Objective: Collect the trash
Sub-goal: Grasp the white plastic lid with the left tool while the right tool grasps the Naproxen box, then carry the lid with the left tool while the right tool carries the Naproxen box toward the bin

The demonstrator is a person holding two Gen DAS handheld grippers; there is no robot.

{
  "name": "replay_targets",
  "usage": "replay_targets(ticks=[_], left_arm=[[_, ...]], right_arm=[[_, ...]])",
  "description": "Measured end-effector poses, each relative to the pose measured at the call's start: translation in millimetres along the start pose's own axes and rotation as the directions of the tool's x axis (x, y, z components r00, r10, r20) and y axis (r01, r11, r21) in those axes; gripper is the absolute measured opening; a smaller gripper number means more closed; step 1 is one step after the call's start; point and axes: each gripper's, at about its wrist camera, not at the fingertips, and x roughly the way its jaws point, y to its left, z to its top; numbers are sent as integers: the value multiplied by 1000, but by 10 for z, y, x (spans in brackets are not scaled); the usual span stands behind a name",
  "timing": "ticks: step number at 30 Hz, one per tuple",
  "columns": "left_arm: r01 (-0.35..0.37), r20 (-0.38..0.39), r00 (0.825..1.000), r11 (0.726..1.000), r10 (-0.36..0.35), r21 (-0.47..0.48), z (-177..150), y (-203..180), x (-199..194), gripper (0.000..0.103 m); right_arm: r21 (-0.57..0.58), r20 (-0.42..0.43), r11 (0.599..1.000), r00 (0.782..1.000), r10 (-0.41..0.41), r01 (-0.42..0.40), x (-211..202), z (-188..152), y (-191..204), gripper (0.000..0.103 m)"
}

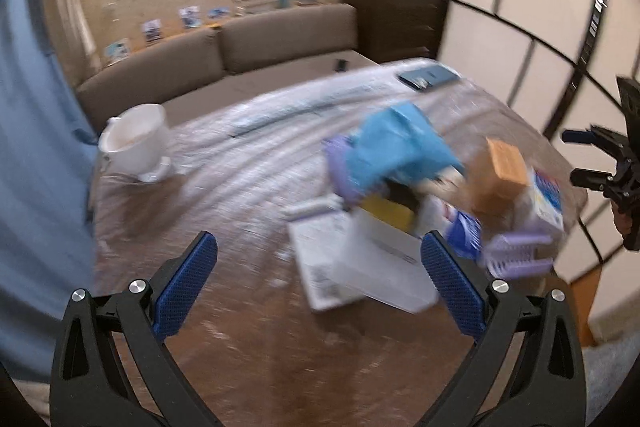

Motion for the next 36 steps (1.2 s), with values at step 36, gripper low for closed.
replay_targets(ticks=[36], left_arm=[[17, -139, 990, 953, 27, 301, -66, -557, 743, 84]], right_arm=[[-46, -98, 999, 995, 0, -4, 605, -224, 227, 78]])
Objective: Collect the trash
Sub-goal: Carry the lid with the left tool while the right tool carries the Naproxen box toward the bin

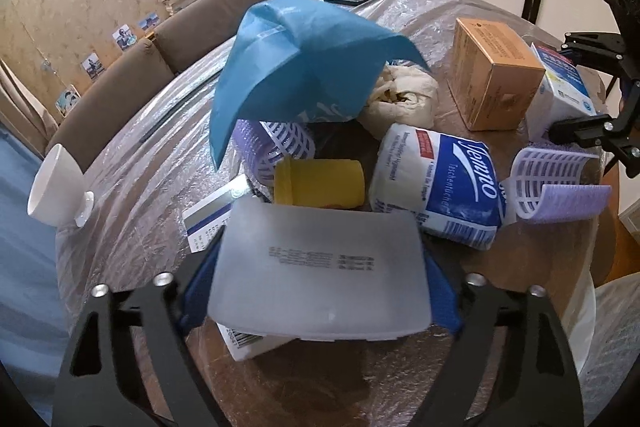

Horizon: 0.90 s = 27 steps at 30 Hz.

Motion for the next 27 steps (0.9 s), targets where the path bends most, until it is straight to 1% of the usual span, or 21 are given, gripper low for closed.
replay_targets(ticks=[2, 4, 8, 13, 16, 18, 21, 27], left_arm=[[13, 1, 1000, 999, -13, -31, -17, 1, -32, 84], [32, 19, 999, 997, -30, -64, -62, 6, -82, 84], [26, 50, 999, 991, -20, -128, -116, -17, -202, 84], [45, 100, 995, 970, -22, -239, -170, 33, -389, 84], [42, 123, 992, 955, -6, -293, -211, 57, -508, 84], [45, 131, 991, 946, -2, -320, -213, 69, -560, 84], [60, 146, 989, 926, -6, -373, -263, 78, -654, 84], [58, 151, 988, 902, 8, -428, -386, -16, -781, 84]], right_arm=[[18, 7, 1000, 1000, -2, 2, -7, 8, -20, 77], [39, 19, 999, 1000, 3, -4, -22, 18, -42, 77], [86, 52, 996, 999, 4, -9, -82, 58, -89, 77], [136, 92, 990, 996, 11, -23, -192, 125, -161, 77], [156, 113, 987, 993, 21, -39, -271, 170, -164, 77], [150, 128, 987, 991, 33, -53, -344, 196, -130, 77], [115, 151, 991, 987, 45, -63, -478, 226, -14, 77], [52, 176, 993, 980, 94, -104, -694, 247, 214, 77]])
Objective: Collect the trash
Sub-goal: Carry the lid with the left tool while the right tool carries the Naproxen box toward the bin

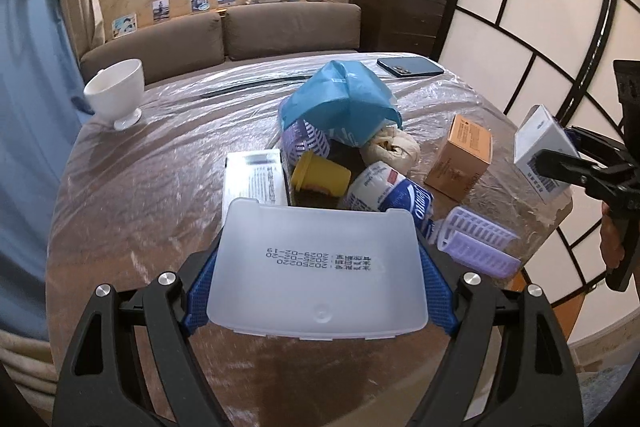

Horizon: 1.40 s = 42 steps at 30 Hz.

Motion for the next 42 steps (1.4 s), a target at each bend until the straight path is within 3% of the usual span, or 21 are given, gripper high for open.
replay_targets(ticks=[15, 29, 42], left_arm=[[-23, -4, 1000, 996, 23, -88, -331, -33, -275, 84], [-21, -48, 999, 995, 17, -95, -641, -220, -363, 84], [12, -108, 994, 994, -23, -106, -953, -337, -343, 84]], right_arm=[[-62, -60, 985, 985, 160, -163, -191, -292, 555, 77], [-75, -179, 972, 962, 208, -224, -172, -664, 813, 77], [-72, -262, 970, 943, 207, -233, -25, -934, 888, 77]])
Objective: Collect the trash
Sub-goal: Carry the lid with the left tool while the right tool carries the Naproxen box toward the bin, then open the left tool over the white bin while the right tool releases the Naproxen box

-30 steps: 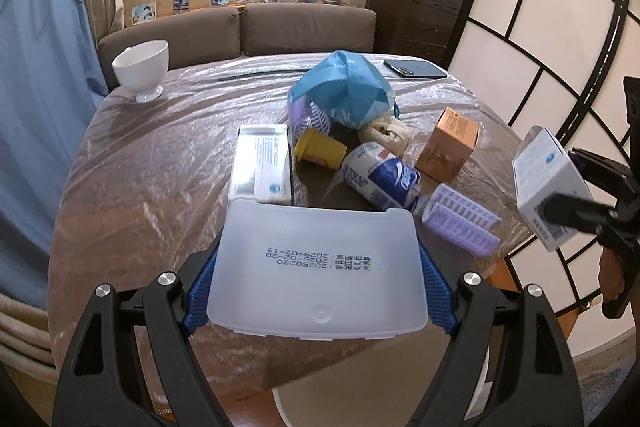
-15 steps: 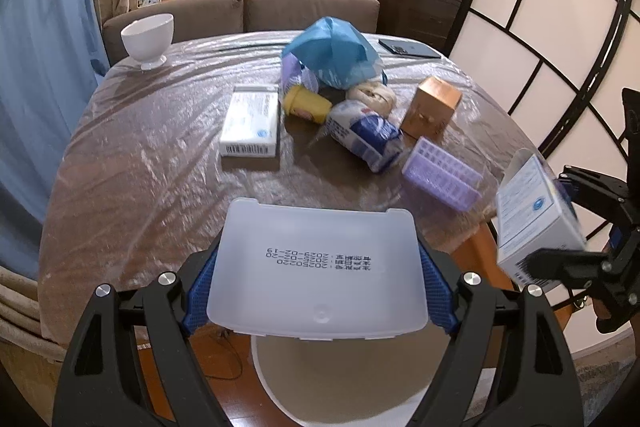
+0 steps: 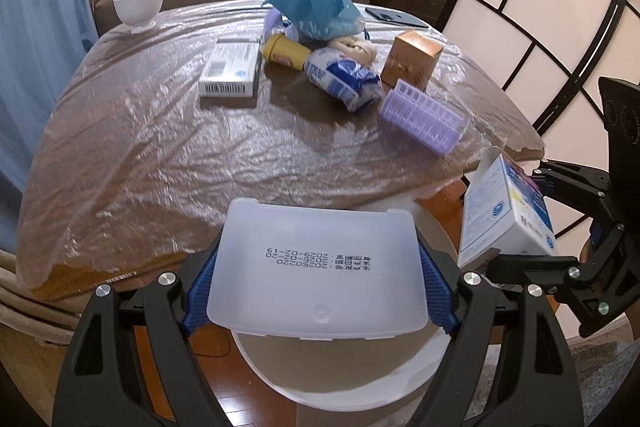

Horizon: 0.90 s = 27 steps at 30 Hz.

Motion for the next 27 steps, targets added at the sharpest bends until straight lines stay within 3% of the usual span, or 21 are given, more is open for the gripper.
replay_targets(ticks=[27], left_arm=[[37, -94, 995, 998, -32, 46, -386, -170, 327, 84]], right_arm=[[64, -133, 998, 991, -8, 16, 409, -385, -166, 77]])
